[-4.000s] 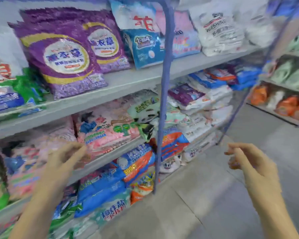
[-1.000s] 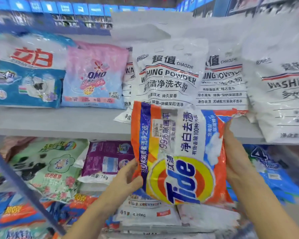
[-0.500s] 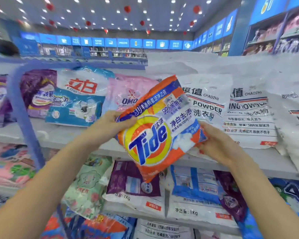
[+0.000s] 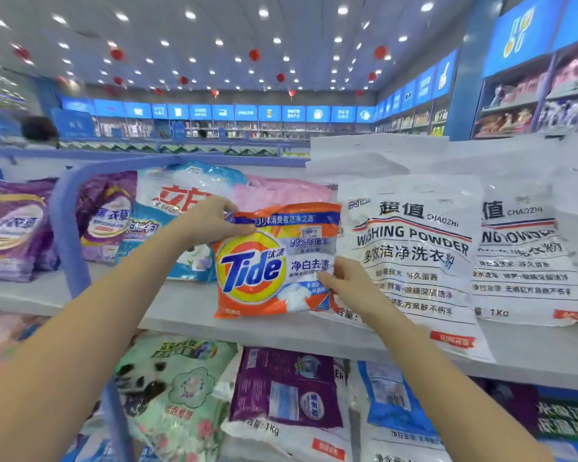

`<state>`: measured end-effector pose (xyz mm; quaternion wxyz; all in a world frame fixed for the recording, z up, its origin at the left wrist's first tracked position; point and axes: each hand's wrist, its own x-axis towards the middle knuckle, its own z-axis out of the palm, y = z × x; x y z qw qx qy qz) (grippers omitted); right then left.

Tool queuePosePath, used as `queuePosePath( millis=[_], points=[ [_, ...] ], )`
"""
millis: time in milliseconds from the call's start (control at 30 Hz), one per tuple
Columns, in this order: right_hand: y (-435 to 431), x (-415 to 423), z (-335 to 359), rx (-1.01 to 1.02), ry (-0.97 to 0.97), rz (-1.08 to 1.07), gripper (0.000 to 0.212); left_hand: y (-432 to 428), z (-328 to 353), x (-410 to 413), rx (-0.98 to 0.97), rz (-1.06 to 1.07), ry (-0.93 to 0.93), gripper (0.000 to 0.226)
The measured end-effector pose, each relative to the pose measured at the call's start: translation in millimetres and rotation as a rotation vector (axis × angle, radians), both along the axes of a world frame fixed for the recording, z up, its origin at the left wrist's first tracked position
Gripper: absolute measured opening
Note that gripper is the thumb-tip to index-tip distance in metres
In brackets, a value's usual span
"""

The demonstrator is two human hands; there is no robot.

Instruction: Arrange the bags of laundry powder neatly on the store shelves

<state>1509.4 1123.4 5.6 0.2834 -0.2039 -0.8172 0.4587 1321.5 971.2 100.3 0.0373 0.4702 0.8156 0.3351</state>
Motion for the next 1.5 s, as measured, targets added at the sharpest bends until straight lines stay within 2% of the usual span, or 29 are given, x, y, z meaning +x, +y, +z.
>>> queuePosePath(
  millis=[33,167,233,267,367,400,433,467,533,600,667,700,733,767,867,933,1000,1033,1100,1200,1333,1400,1433,1500],
  points=[
    [-2,-4,-3,0.006,-0.03,0.003,0.014,1,-9,-6,0.072,0.042,-0.058,0.039],
    [-8,-12,-7,-0.124,0.066,0.061,0.014,0,-47,-23,0.477,0.135,-0.601,0.044],
    [-9,-21,-5,-0.187,0.15,0.028,0.006,-1,-71,-24,0.544,0.081,-0.707,0.045],
    [-9,-28,-4,-0.211,0.196,-0.027,0.009,1,-80,-23,0.562,0.041,-0.727,0.042],
    [-11,-49,0,-0.424,0.357,-0.156,0.061,9,-88,-9,0.646,0.01,-0.68,0.015],
    [-11,-55,4,-0.471,0.395,-0.179,0.073,10,-87,-5,0.657,0.033,-0.633,0.019],
    [-10,-58,10,-0.495,0.417,-0.195,0.071,12,-87,-1,0.649,0.054,-0.575,0.035],
    [-6,-60,17,-0.502,0.432,-0.201,0.056,12,-88,1,0.634,0.087,-0.51,0.048],
    [2,-61,33,-0.462,0.452,-0.198,0.025,12,-93,2,0.667,0.11,-0.404,0.053],
    [5,-60,41,-0.411,0.501,-0.157,0.015,10,-98,2,0.82,0.089,-0.338,0.033],
    [5,-61,39,-0.48,0.536,-0.077,0.012,9,-100,1,0.972,0.101,-0.288,0.012],
    [4,-61,36,-0.514,0.535,-0.059,0.011,9,-103,0,1.008,0.108,-0.268,0.008],
    [5,-61,35,-0.482,0.52,-0.077,0.009,8,-105,0,1.025,0.11,-0.245,0.007],
    [7,-61,37,-0.348,0.486,-0.13,0.005,7,-105,0,1.041,0.116,-0.211,0.008],
    [4,-60,60,0.403,0.422,-0.285,0.023,9,-106,1,1.037,0.132,-0.178,0.014],
    [-14,-69,81,0.873,0.346,-0.215,0.033,9,-107,4,1.035,0.122,-0.179,0.017],
    [-35,-88,93,1.103,0.078,-0.099,0.04,8,-107,8,1.045,0.106,-0.192,0.019],
    [-42,-99,94,1.153,-0.034,-0.063,0.039,8,-106,11,1.053,0.099,-0.203,0.02],
    [-50,-115,92,1.218,-0.12,-0.052,0.032,7,-105,16,1.062,0.084,-0.233,0.019],
    [-49,-119,91,1.139,-0.042,0.038,0.028,-1,-107,15,1.001,-0.008,-0.416,0.03],
    [-35,-111,94,0.897,0.094,0.257,0.035,-15,-121,11,0.655,-0.058,-0.602,0.063],
    [-33,-114,94,0.978,0.08,0.217,0.037,-17,-127,14,0.561,-0.091,-0.618,0.067],
    [-33,-116,92,1.074,0.061,0.153,0.037,-19,-127,16,0.533,-0.091,-0.619,0.068],
    [-35,-118,90,1.333,0.169,0.016,0.043,-23,-125,21,0.527,-0.074,-0.627,0.066]
  ],
)
